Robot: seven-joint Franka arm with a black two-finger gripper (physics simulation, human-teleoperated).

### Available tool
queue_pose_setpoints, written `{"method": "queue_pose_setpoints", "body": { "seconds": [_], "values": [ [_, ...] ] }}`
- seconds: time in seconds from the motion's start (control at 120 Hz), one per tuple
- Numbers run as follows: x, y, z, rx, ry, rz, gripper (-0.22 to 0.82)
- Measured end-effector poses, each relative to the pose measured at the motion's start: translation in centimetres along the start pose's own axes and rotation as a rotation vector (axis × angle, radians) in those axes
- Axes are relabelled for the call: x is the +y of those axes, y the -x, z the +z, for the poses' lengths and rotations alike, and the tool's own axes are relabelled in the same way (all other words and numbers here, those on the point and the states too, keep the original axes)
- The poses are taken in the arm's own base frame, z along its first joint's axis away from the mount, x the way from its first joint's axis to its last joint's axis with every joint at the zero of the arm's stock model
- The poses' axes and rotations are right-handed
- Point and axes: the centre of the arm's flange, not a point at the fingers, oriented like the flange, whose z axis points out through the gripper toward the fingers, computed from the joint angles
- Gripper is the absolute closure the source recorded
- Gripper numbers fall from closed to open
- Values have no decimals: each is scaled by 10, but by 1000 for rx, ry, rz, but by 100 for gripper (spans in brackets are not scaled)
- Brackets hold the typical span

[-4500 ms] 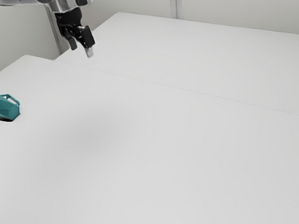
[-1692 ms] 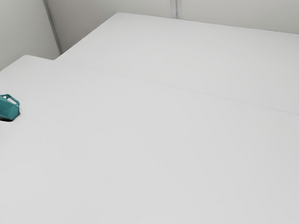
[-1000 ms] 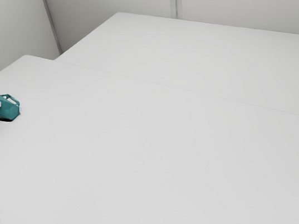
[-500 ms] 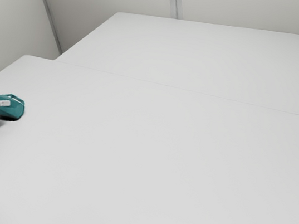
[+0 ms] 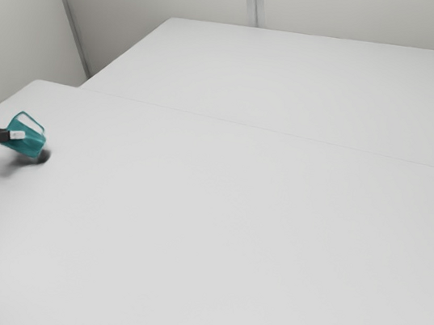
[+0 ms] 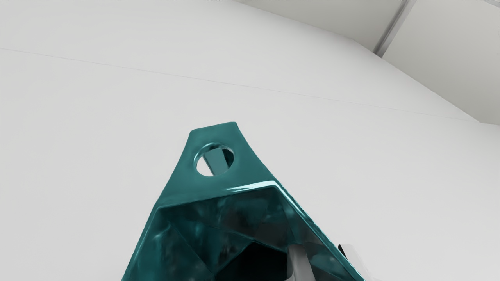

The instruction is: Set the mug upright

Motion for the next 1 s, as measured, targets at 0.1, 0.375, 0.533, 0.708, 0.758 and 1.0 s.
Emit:
{"method": "queue_pose_setpoints", "body": {
  "seconds": [0.1,0.375,0.533,0.708,0.758,1.0],
  "values": [
    [1,-5,2,5,0,3,72],
    [15,-42,15,-20,-13,55,78],
    [50,-85,54,-106,-7,114,79],
    [118,-127,146,-237,30,165,78],
    [143,-134,173,-273,47,168,78],
    [269,-171,279,-559,71,281,78]
  ]
}}
